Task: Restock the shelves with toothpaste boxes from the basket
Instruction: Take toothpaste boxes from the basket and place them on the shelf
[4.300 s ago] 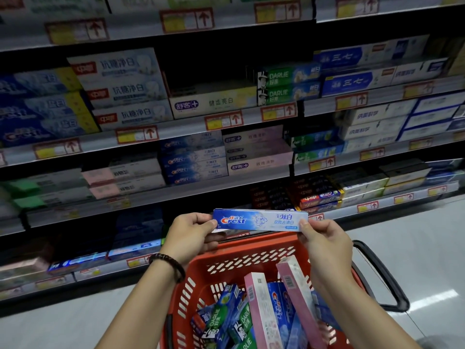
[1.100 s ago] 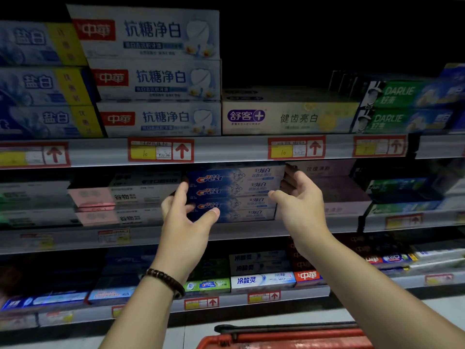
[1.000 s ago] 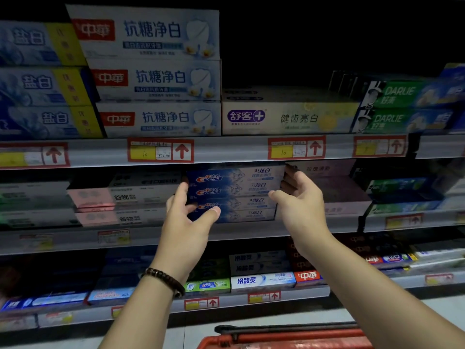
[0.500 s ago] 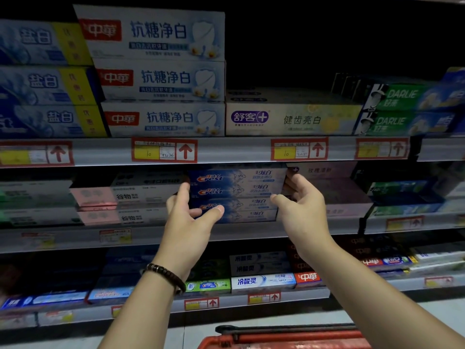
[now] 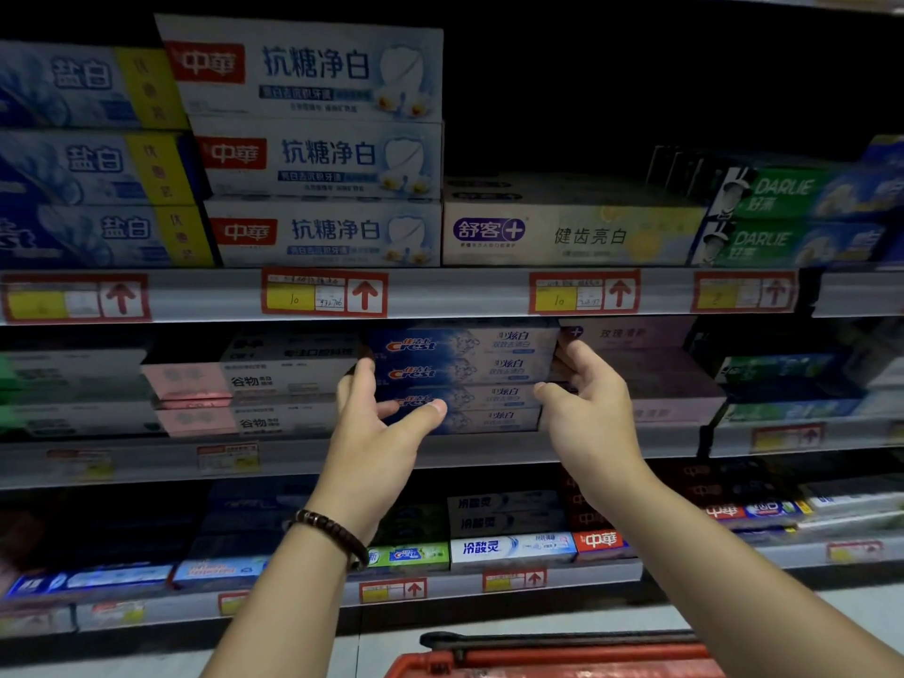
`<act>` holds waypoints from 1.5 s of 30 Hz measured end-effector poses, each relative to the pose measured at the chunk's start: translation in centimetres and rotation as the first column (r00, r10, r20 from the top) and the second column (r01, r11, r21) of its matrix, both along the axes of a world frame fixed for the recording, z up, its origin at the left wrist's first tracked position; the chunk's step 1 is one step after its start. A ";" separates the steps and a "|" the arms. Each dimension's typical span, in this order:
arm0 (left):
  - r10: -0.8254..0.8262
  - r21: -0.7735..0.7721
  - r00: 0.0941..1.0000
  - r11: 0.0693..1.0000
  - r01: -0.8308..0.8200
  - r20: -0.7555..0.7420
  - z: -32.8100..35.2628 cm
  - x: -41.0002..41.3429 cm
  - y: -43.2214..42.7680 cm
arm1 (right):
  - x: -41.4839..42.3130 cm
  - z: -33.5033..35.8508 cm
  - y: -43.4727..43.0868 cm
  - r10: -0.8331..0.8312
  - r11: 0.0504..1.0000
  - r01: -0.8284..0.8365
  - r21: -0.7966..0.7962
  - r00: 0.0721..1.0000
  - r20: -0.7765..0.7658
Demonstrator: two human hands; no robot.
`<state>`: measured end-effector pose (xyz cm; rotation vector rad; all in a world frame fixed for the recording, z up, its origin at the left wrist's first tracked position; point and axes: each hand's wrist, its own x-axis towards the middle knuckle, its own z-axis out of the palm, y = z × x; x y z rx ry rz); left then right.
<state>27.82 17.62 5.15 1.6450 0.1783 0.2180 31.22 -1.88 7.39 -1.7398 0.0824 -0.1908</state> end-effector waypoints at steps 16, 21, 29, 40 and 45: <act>0.042 -0.084 0.999 0.996 -0.043 -0.009 0.0 -0.2 -0.1 | 0.3 -0.7 -0.5 -0.028 0.997 0.027 -0.072 1.000 -0.010; 0.103 -0.090 0.995 0.991 -0.104 -0.008 0.5 -1.0 -0.1 | 0.0 -1.2 -0.9 -0.061 0.996 0.061 -0.063 0.998 0.001; 0.113 -0.028 0.992 0.993 -0.114 -0.053 1.1 -2.3 -0.5 | -2.0 -0.2 -1.6 -0.013 0.999 0.010 -0.040 0.998 -0.054; 0.070 0.088 0.993 0.994 -0.062 -0.093 1.0 -5.0 -1.5 | -5.4 0.5 -2.8 0.062 0.997 -0.067 -0.043 0.993 -0.096; 0.048 0.151 0.992 0.988 -0.030 -0.113 1.3 -6.4 -2.1 | -7.3 0.7 -3.5 0.076 0.996 -0.081 -0.045 0.993 -0.095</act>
